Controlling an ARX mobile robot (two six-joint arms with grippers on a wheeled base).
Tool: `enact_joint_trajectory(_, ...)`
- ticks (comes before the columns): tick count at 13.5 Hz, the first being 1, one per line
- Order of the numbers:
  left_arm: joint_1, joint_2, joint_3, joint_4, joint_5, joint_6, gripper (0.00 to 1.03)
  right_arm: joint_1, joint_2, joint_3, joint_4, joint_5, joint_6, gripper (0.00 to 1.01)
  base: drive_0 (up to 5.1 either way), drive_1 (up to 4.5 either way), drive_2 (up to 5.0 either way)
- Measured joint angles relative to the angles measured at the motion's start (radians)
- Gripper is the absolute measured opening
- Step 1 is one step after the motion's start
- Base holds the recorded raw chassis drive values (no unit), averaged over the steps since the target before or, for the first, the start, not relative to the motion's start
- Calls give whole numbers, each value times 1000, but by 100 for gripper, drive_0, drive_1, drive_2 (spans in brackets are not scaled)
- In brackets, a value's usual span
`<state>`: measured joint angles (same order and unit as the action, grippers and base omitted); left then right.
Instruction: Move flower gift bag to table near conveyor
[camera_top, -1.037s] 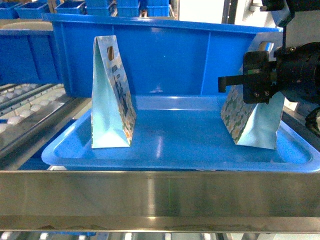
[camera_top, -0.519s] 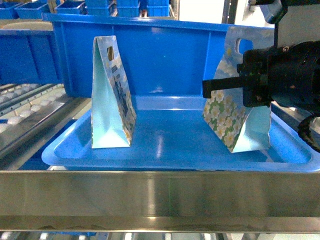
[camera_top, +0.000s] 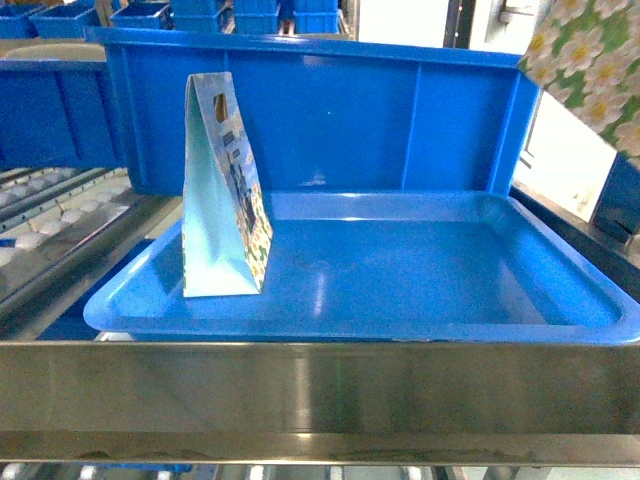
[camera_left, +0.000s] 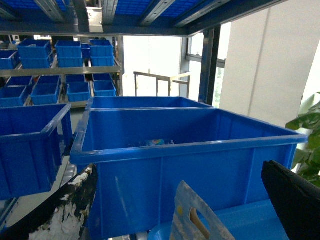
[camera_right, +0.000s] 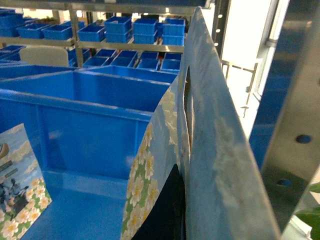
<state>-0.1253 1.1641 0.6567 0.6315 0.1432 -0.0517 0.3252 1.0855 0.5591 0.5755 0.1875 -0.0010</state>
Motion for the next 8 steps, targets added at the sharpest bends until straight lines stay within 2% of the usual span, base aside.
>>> enact_joint_trajectory(2,0,0,0,0,0,0,98,-73,-112,-58,-16,-18,0,2,0,0,0)
enact_joint_trajectory(4,0,0,0,0,0,0,98,-140,-208,-137,-31,-42,-17,2,0,0,0)
enact_joint_trajectory(5,0,0,0,0,0,0,98,-155,-246,-178,-28,-51,-27,2,0,0,0)
enact_joint_trajectory(8,1,0,0,0,0,0,98,-163,-249,-213,-23,-31,-51,2,0,0,0)
